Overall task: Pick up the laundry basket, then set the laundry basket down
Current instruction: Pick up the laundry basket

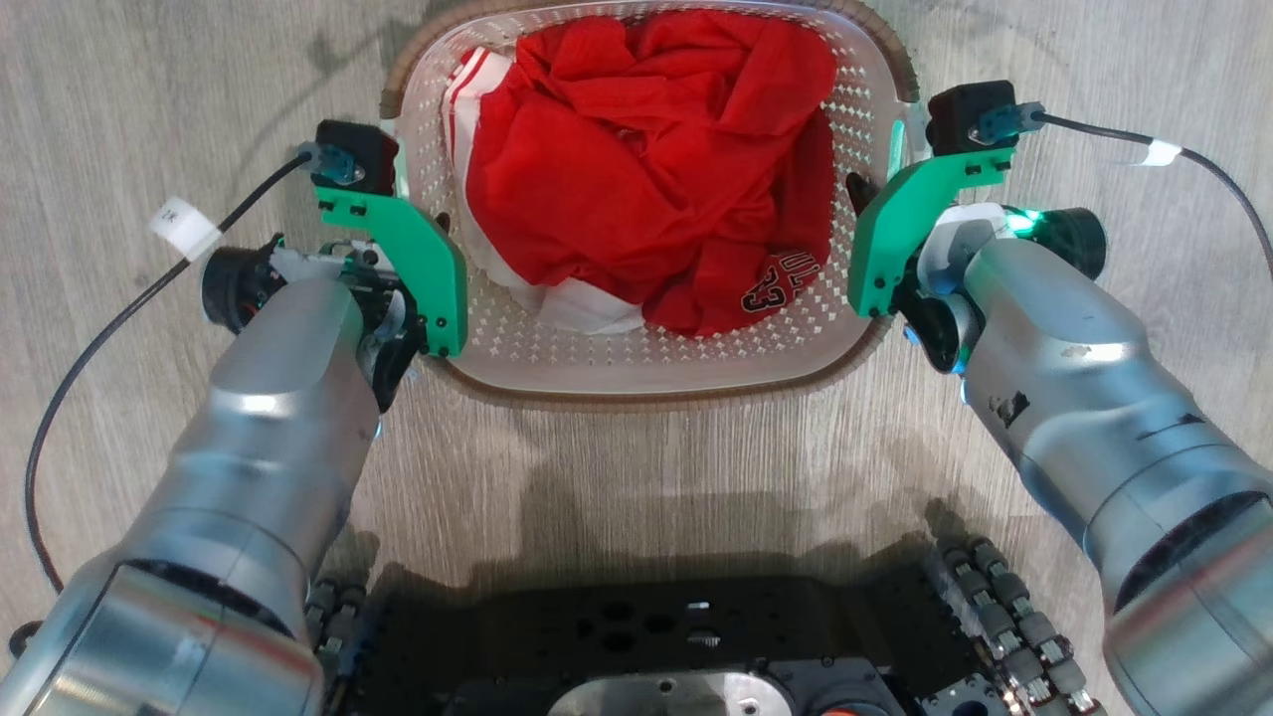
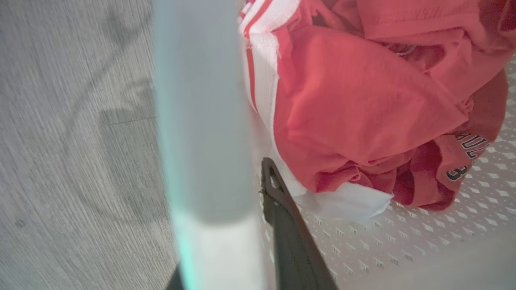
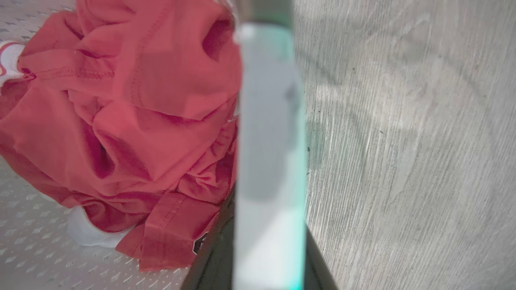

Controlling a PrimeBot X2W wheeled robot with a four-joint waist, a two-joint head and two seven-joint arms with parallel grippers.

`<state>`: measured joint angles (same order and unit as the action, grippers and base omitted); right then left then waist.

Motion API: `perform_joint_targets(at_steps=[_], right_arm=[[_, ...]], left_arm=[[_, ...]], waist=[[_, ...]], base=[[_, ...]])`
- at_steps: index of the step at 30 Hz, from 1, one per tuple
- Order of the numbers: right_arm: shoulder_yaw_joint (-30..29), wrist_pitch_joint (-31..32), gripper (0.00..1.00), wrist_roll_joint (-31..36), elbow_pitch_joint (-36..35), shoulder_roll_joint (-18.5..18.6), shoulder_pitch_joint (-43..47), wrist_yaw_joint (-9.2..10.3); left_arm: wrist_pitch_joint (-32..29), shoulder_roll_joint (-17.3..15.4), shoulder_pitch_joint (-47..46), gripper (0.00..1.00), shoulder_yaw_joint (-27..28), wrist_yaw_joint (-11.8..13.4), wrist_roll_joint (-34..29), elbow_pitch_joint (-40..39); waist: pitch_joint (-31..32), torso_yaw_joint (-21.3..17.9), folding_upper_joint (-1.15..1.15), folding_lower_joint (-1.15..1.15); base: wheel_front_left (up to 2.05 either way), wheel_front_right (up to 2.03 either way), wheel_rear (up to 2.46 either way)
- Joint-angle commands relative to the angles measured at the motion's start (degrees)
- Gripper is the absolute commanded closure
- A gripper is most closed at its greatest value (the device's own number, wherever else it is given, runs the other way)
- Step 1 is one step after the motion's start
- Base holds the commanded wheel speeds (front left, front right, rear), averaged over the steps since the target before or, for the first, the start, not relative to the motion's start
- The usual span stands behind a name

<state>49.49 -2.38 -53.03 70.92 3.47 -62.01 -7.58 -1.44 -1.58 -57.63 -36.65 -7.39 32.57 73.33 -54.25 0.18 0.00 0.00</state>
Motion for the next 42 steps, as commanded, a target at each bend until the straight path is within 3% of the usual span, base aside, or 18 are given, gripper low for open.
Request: perform_joint_targets(at_steps=[1,11,20,42], right_arm=[[1.4,-0.7,1.0,0.1,0.0,-0.6,2.0,0.09],[3.1,-0.4,1.0,-0.9,1.1,-0.6,2.4,0.09],[3.9,2.3,1.0,-2.1,2.3,-0.6,4.3,0.09],[6.3,15.6,1.0,-7.8,0.4,-0.6,18.0,0.09]], left_arm=[[-0.3,-1.7,1.5,1.0,-0.9,-0.1,0.0,0.0],[-3.3,-1.9,3.3,1.0,-3.4,-0.1,4.0,-1.0],[-5.1,-1.9,6.1,1.0,-7.3,-0.1,7.1,-1.7],[-10.5,-2.1,18.5,1.0,-18.0,-0.1,13.9,-2.7]], waist=[[0.1,0.0,0.0,0.0],[2.4,-0.2,0.0,0.0],[9.0,-0.1,0.0,0.0],[37.2,1.3,0.0,0.0]], base=[[0.0,0.0,0.0],[0.0,0.0,0.0],[0.0,0.0,0.0],[0.0,0.0,0.0]])
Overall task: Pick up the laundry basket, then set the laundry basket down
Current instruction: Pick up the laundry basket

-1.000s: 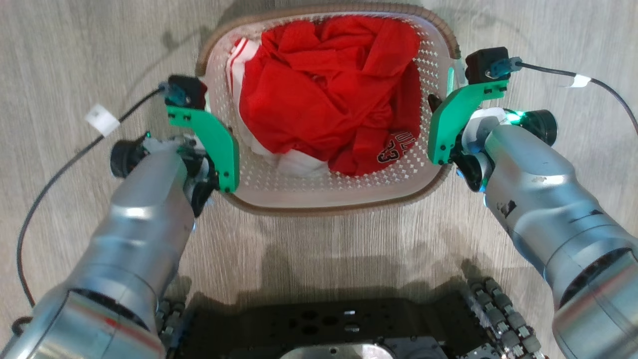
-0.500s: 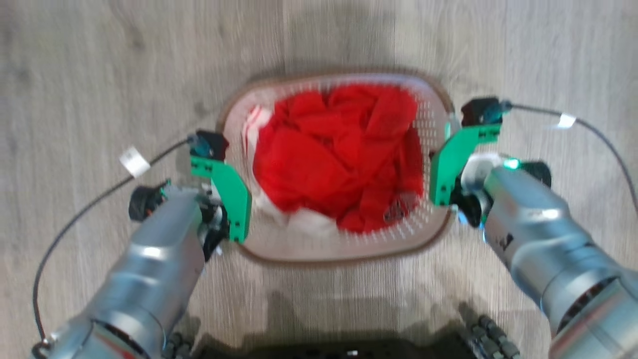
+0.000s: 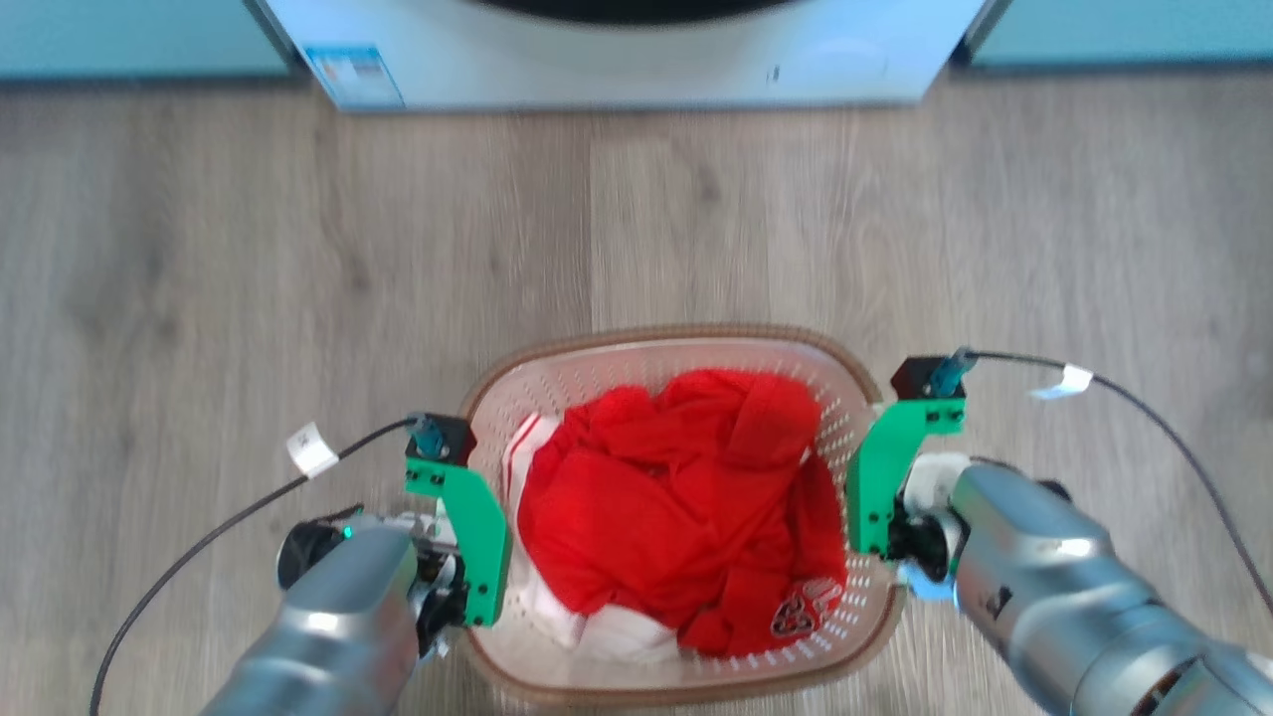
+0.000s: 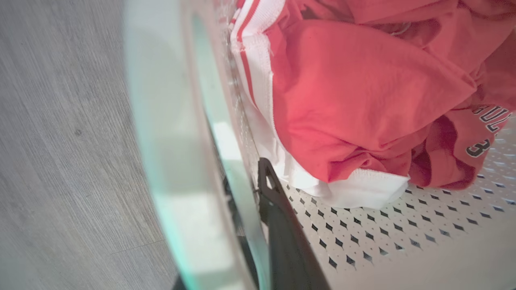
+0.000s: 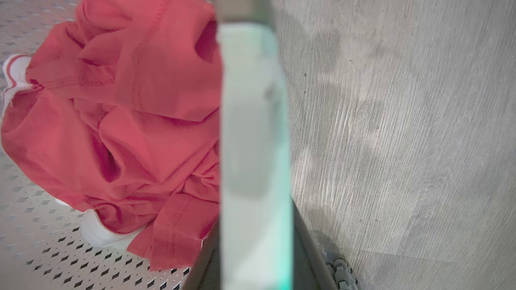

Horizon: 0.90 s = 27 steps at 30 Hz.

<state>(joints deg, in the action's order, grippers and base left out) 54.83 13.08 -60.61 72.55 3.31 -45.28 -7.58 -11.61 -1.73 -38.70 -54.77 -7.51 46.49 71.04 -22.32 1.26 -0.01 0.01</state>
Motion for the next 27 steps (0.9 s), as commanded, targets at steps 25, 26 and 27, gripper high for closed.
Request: perform_joint_targets(at_steps=[25,26,27], right_arm=[[6.6,9.3,1.0,-7.0,-5.1,-0.4,5.9,0.09],[6.9,9.4,1.0,-6.9,-4.9,-0.4,5.8,0.09],[7.1,9.4,1.0,-6.9,-4.8,-0.4,5.6,0.09]], left_arm=[[-15.5,-4.4,4.1,1.0,-10.5,0.0,8.4,-6.5],[-15.6,-4.4,4.2,1.0,-10.7,0.0,8.8,-6.6],[-15.6,-4.3,4.2,1.0,-10.8,0.0,9.2,-6.6]], waist=[[24.5,1.7,0.01,-0.01],[24.8,1.6,0.01,-0.01],[25.1,1.6,0.01,-0.01]], base=[[0.0,0.0,0.0],[0.0,0.0,0.0],[0.0,0.0,0.0]])
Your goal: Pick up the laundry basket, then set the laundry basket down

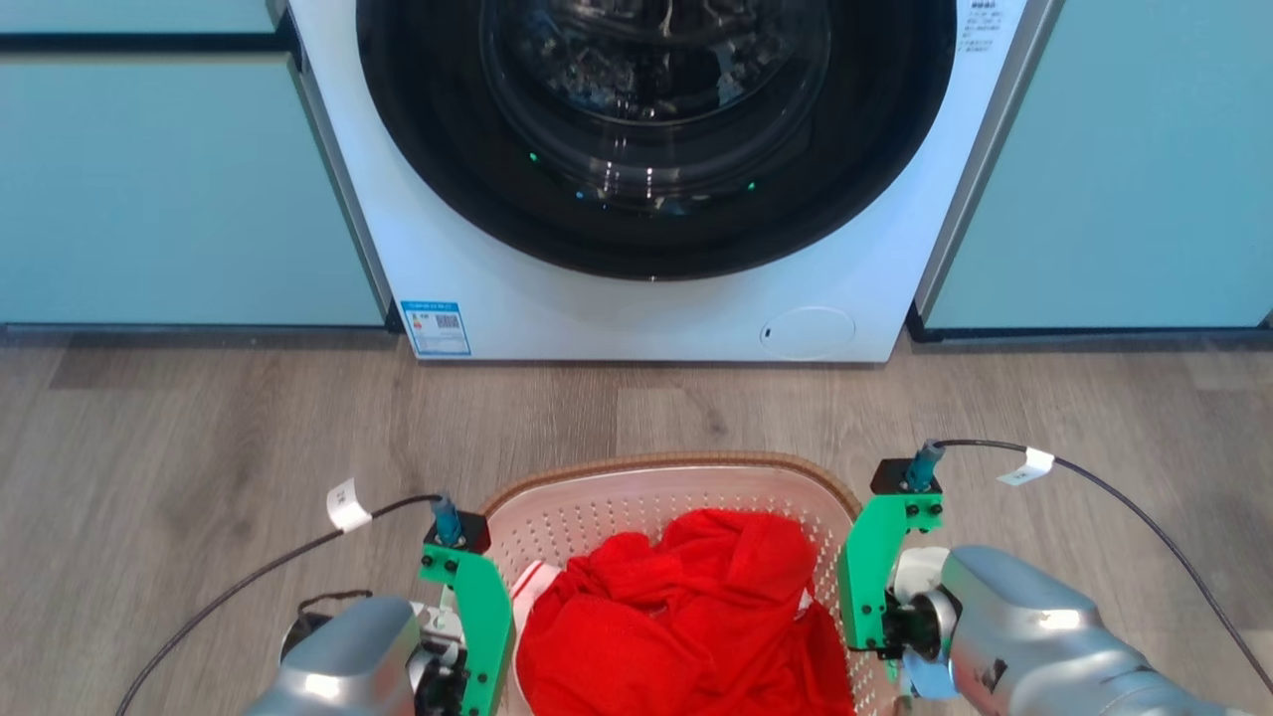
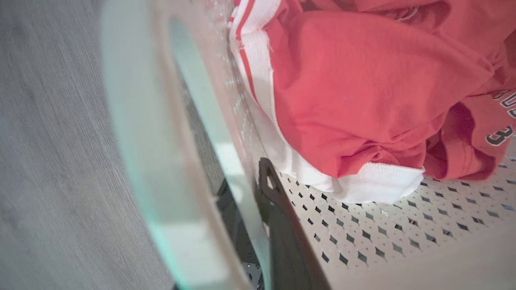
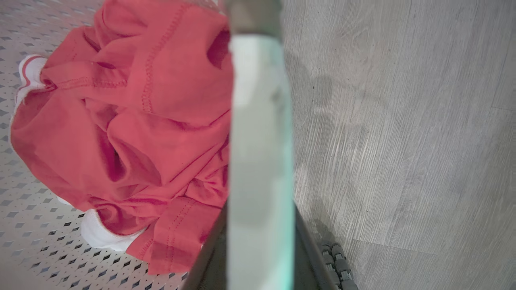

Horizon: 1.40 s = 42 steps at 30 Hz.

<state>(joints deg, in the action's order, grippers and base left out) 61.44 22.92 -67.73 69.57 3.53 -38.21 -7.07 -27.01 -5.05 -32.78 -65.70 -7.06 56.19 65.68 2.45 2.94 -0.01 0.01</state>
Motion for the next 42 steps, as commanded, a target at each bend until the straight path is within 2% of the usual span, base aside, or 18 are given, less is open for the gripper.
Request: perform_joint_targets(at_steps=[1,14,42], right_arm=[[0.7,-0.5,1.0,0.1,-1.7,-0.7,-1.5,-0.42],[1.9,-1.1,1.0,-1.8,-1.2,-0.7,-0.8,-0.42],[4.6,-1.5,1.0,-4.6,-0.4,-0.7,-1.0,-0.42]], left_arm=[[-0.3,-0.9,-1.7,1.0,-0.1,-0.4,-0.1,-1.1],[0.4,0.2,-2.2,1.0,-2.0,-0.4,3.2,-0.4],[0.7,-0.2,-3.3,1.0,-5.6,-0.4,6.7,0.0]], waist=[[0.5,-0.1,0.01,-0.01],[3.0,-0.1,0.01,-0.01],[2.7,-0.6,0.01,-0.01]], base=[[0.0,0.0,0.0],[0.0,0.0,0.0],[0.0,0.0,0.0]])
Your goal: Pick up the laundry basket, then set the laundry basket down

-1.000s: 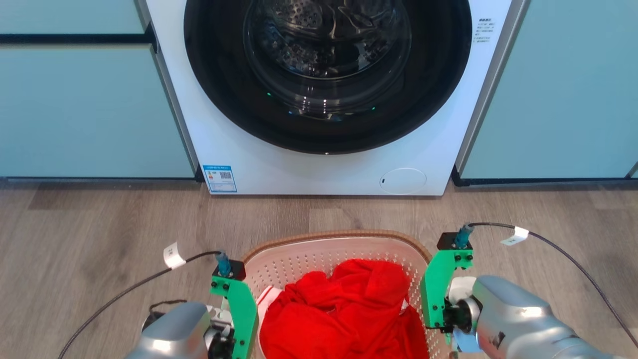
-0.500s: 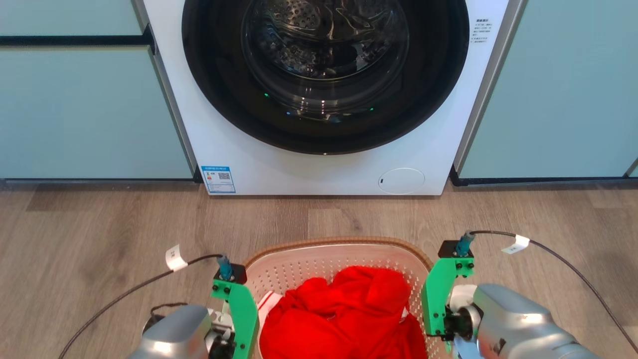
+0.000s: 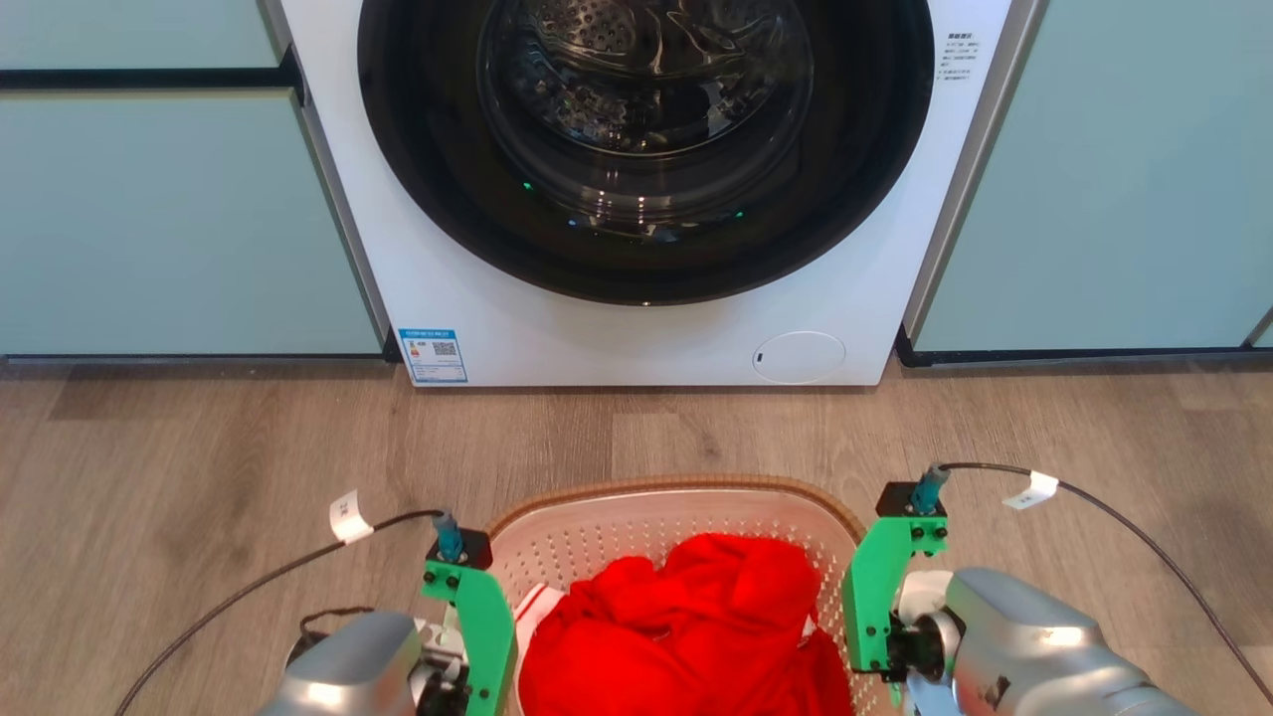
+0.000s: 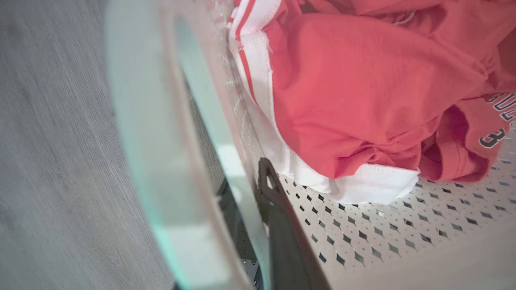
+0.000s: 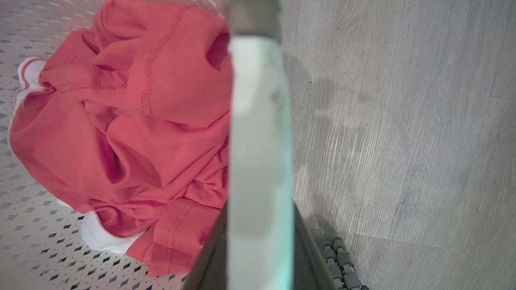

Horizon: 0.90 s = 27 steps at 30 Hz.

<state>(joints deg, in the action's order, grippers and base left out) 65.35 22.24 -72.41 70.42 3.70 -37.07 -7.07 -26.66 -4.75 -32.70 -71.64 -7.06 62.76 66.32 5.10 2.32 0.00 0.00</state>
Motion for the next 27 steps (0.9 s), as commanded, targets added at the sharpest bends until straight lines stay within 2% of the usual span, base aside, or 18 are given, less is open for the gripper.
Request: perform_joint_targets(at_steps=[1,27], right_arm=[[0.7,-0.8,1.0,-0.1,-1.2,-0.8,-2.2,-0.42],[2.8,-0.9,1.0,-2.3,-0.7,-0.8,-2.7,-0.42]], left_arm=[[0.4,-0.5,-3.4,1.0,0.3,-0.4,0.3,-0.6],[0.2,-0.6,-3.8,1.0,-1.0,-0.4,1.9,-0.2]], waist=[[0.0,0.0,0.0,0.0],[0.5,0.1,0.0,0.0]], base=[[0.0,0.0,0.0],[0.0,0.0,0.0]])
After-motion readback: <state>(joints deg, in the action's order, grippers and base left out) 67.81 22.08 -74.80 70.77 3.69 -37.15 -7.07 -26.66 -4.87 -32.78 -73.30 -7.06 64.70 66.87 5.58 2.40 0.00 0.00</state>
